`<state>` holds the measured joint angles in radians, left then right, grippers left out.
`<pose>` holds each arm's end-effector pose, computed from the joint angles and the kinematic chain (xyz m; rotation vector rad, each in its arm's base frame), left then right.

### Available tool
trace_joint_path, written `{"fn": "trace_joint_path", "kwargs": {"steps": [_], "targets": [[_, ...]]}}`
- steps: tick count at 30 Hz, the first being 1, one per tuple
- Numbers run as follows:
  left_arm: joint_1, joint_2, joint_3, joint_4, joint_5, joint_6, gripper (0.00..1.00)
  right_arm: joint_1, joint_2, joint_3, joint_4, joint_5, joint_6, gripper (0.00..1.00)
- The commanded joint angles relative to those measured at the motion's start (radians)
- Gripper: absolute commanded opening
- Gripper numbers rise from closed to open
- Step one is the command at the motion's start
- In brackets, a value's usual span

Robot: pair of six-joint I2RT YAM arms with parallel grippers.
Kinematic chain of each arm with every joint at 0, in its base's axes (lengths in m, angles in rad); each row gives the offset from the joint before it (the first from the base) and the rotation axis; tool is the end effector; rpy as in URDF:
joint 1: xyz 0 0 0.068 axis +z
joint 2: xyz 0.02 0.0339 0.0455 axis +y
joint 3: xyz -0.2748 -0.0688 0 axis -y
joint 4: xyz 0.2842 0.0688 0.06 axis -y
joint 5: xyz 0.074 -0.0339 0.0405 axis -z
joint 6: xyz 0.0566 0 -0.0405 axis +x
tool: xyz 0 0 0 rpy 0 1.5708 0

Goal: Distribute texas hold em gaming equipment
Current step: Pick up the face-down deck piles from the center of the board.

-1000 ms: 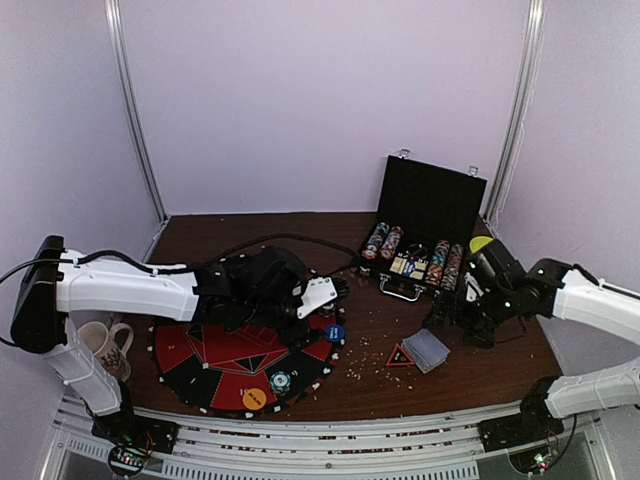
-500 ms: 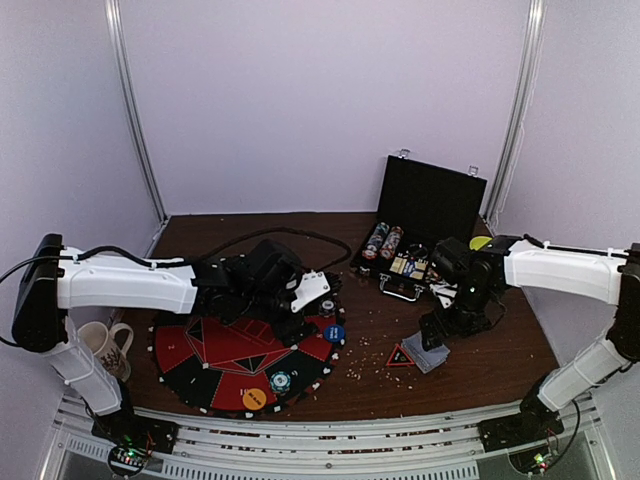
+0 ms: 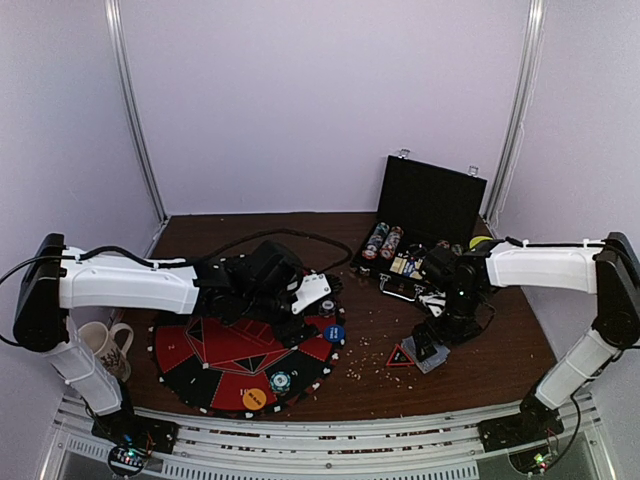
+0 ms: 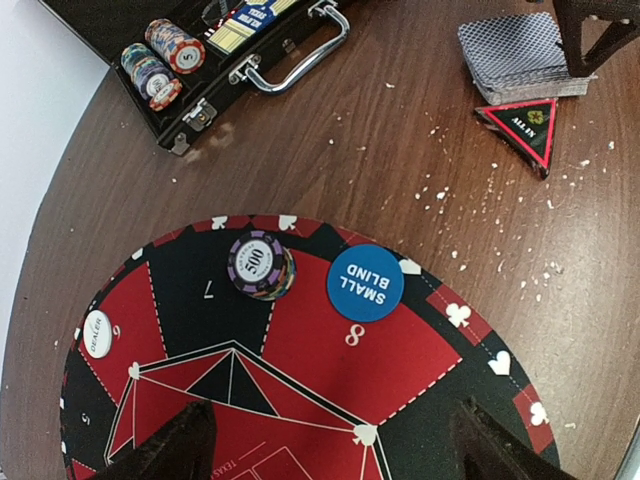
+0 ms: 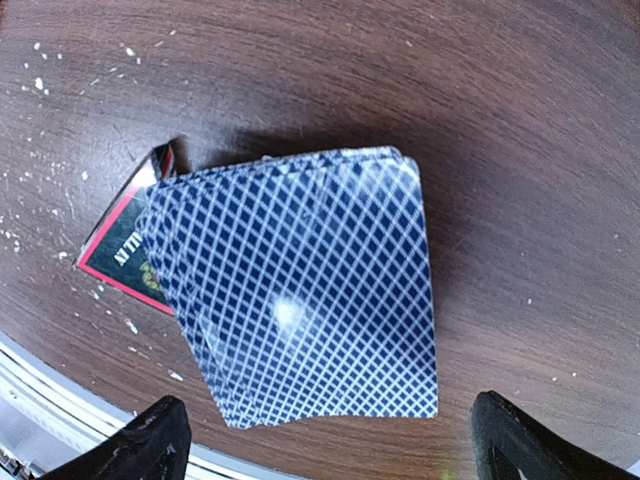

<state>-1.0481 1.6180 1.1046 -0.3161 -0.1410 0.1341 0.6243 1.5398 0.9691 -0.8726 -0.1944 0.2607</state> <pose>0.2055 -0.3407 0.2048 1.2853 2.0334 -0.2600 0.2366 0.1840 0.1566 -0.5775 3.0350 0.3567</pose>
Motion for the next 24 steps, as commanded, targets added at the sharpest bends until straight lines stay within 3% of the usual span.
{"fn": "trace_joint_path", "kwargs": {"steps": [1, 9, 17, 24], "targets": [[0.002, 0.007, 0.006, 0.008, 0.019, 0.012, 0.84, 0.002, 0.042, 0.031, 0.000, 0.015, -0.012, 1.00], [0.003, 0.008, -0.008, 0.017, 0.031, 0.025, 0.84, 0.035, 0.079, 0.039, 0.012, -0.002, -0.029, 1.00], [0.005, 0.019, -0.005, 0.018, 0.034, 0.034, 0.84, 0.067, 0.116, 0.042, 0.013, 0.110, 0.003, 1.00], [0.008, 0.017, -0.002, 0.016, 0.032, 0.044, 0.84, 0.104, 0.136, 0.036, 0.029, 0.195, 0.022, 0.90]]}}
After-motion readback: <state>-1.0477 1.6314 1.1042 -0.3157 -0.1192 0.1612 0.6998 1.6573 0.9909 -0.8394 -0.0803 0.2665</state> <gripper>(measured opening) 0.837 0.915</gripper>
